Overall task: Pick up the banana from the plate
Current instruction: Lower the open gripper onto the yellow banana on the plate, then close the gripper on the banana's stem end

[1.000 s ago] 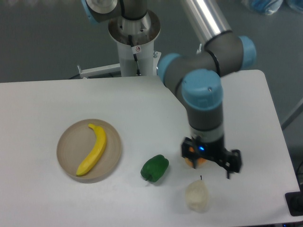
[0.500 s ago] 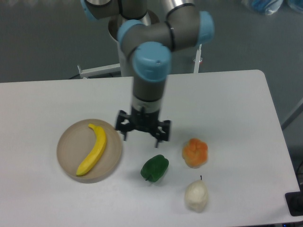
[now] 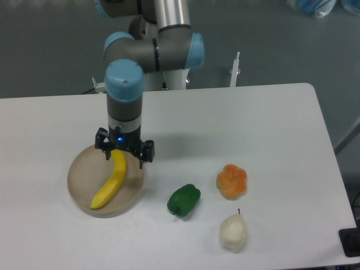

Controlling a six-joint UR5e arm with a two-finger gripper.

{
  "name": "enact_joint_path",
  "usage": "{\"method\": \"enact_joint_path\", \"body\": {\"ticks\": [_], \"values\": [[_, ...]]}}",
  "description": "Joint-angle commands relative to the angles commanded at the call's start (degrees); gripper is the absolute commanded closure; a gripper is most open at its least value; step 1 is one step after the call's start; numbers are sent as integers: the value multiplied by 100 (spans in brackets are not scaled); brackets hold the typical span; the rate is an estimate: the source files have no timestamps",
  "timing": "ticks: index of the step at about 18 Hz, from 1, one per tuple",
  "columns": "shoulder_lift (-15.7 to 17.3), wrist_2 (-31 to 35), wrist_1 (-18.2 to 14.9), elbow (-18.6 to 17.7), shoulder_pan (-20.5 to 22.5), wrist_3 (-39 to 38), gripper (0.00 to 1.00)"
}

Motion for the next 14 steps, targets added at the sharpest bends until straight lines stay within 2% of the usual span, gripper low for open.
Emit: {"method": "enact_joint_path", "body": {"ticks": [3, 14], "values": [[-255, 89, 273, 9, -115, -70, 0], [-537, 264, 318, 53, -282, -79, 0]]}}
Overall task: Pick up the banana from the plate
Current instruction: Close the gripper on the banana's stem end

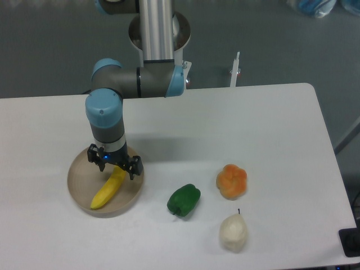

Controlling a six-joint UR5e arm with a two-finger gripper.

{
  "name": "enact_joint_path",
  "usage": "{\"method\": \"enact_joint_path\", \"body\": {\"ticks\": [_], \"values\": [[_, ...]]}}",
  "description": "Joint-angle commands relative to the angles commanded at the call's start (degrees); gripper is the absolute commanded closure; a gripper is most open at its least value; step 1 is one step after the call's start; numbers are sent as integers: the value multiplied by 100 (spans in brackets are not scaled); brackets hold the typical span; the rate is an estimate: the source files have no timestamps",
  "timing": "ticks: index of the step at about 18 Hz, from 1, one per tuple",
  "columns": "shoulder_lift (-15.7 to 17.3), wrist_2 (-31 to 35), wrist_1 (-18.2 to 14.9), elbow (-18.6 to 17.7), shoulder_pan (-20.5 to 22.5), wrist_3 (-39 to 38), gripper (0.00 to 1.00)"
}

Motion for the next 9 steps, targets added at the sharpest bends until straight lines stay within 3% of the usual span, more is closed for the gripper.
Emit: {"method": "enact_joint_path", "body": {"ticks": [2, 4, 6, 9], "values": [[-88, 123, 9, 18, -9, 0, 1], [-88, 141, 0, 26, -18, 0, 15], [-97, 141, 0, 26, -18, 0, 36], [-97, 141, 0, 26, -18, 9, 48]]}}
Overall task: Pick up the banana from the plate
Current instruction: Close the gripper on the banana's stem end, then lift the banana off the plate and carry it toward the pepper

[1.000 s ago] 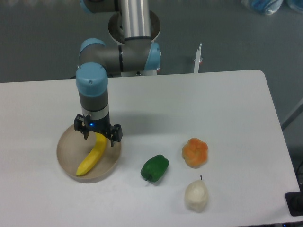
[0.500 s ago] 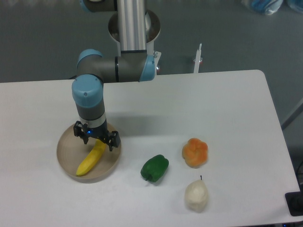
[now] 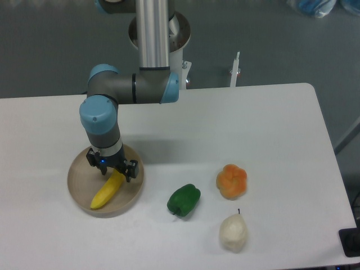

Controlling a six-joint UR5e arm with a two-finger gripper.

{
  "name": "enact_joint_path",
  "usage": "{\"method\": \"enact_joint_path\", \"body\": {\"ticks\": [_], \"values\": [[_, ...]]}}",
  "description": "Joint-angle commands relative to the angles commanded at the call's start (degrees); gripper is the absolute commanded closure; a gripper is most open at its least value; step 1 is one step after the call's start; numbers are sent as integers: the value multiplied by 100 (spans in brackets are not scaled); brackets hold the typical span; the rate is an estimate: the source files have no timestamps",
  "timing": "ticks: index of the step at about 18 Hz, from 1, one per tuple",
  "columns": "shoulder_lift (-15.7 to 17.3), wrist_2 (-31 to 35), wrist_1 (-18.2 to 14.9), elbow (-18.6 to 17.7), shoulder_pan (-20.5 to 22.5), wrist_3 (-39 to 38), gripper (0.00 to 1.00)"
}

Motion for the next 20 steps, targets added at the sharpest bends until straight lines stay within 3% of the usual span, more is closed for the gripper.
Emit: {"method": "enact_joint_path", "body": {"ticks": [4, 15, 20], "values": [[9, 0, 0, 0, 0, 9, 60], [131, -17, -9, 26, 18, 70, 65], [833, 9, -97, 237, 429, 517, 65]]}}
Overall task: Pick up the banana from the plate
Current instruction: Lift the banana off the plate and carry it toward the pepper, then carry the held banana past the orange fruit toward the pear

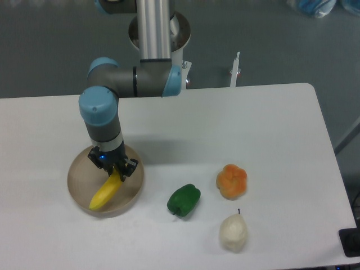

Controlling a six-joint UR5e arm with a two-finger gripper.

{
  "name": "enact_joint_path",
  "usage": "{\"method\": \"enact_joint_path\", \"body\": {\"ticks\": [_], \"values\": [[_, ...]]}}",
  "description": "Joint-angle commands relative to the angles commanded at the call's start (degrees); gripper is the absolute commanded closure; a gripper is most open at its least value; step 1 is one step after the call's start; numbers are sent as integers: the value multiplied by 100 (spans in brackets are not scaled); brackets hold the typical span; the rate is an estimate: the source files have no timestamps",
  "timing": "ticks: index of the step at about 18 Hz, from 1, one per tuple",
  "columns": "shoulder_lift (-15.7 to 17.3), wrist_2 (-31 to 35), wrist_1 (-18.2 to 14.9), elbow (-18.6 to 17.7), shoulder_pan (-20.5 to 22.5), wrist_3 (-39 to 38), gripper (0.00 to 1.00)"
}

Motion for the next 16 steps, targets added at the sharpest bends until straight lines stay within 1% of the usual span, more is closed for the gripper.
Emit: {"method": "enact_joint_path", "body": {"ticks": [2, 3, 4, 6, 9, 11, 14, 16], "values": [[186, 0, 0, 88, 404, 544, 65], [195, 0, -17, 184, 632, 799, 65], [195, 0, -9, 263, 765, 993, 65], [204, -26, -9, 491, 1264, 1546, 65], [195, -44, -9, 747, 1644, 1943, 65], [134, -70, -9, 878, 1864, 2128, 65], [-182, 0, -18, 1247, 2084, 2750, 66], [-271, 9, -123, 1414, 2189, 2954, 66]]}}
